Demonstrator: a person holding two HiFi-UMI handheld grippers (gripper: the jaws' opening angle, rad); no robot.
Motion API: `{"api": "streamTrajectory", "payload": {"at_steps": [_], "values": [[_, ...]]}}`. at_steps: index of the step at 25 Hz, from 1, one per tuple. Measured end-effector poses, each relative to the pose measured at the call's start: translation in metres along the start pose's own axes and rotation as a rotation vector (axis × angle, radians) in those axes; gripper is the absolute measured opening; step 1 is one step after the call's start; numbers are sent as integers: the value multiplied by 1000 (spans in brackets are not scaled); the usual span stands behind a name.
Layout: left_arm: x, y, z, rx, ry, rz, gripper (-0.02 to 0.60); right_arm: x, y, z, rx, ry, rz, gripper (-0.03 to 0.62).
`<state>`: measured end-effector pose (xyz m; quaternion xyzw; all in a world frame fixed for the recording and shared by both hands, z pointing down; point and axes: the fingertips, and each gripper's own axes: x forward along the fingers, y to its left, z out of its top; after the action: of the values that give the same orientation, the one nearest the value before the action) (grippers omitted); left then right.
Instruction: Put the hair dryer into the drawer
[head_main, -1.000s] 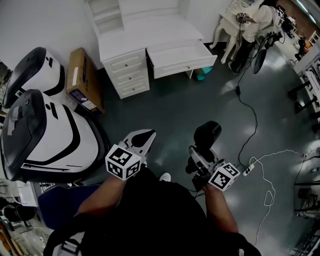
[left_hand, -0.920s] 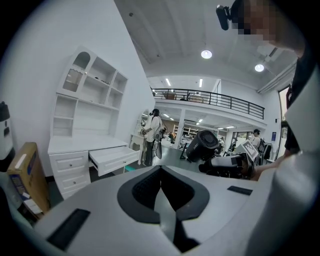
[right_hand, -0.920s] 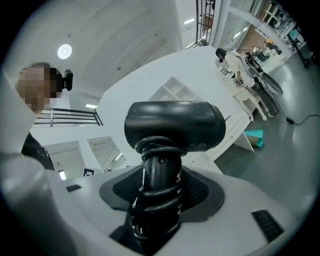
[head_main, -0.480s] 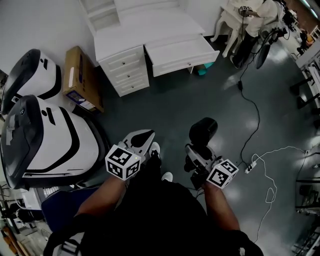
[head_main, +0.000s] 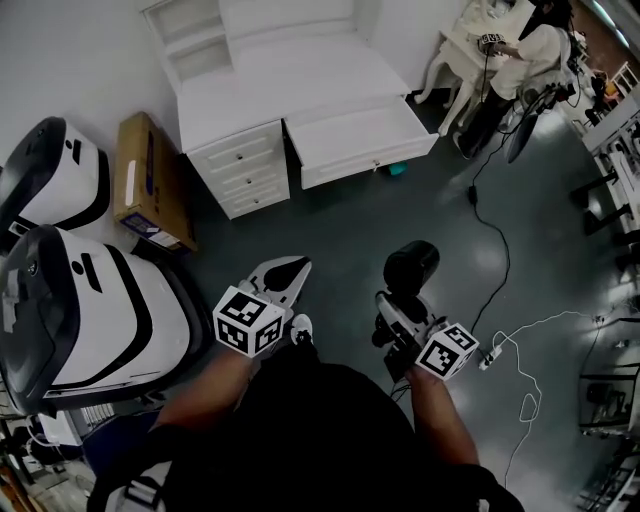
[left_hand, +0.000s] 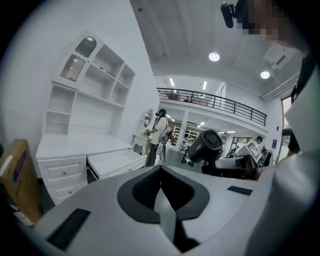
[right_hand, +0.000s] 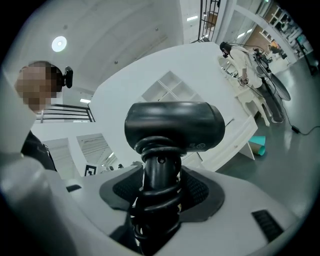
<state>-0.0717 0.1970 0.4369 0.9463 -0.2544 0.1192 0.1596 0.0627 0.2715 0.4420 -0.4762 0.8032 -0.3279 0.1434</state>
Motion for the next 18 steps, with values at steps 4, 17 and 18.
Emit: {"api": "streamTrajectory", "payload": {"at_steps": [4, 17, 18], "values": [[19, 30, 28, 8, -33, -30, 9, 34, -10, 25, -15, -16, -18, 244], [55, 92, 33, 5, 18, -106, 9, 104, -40, 51, 40, -76, -51, 244], [60, 93, 36, 8, 16, -110, 9, 105, -41, 53, 35, -76, -54, 244]]}}
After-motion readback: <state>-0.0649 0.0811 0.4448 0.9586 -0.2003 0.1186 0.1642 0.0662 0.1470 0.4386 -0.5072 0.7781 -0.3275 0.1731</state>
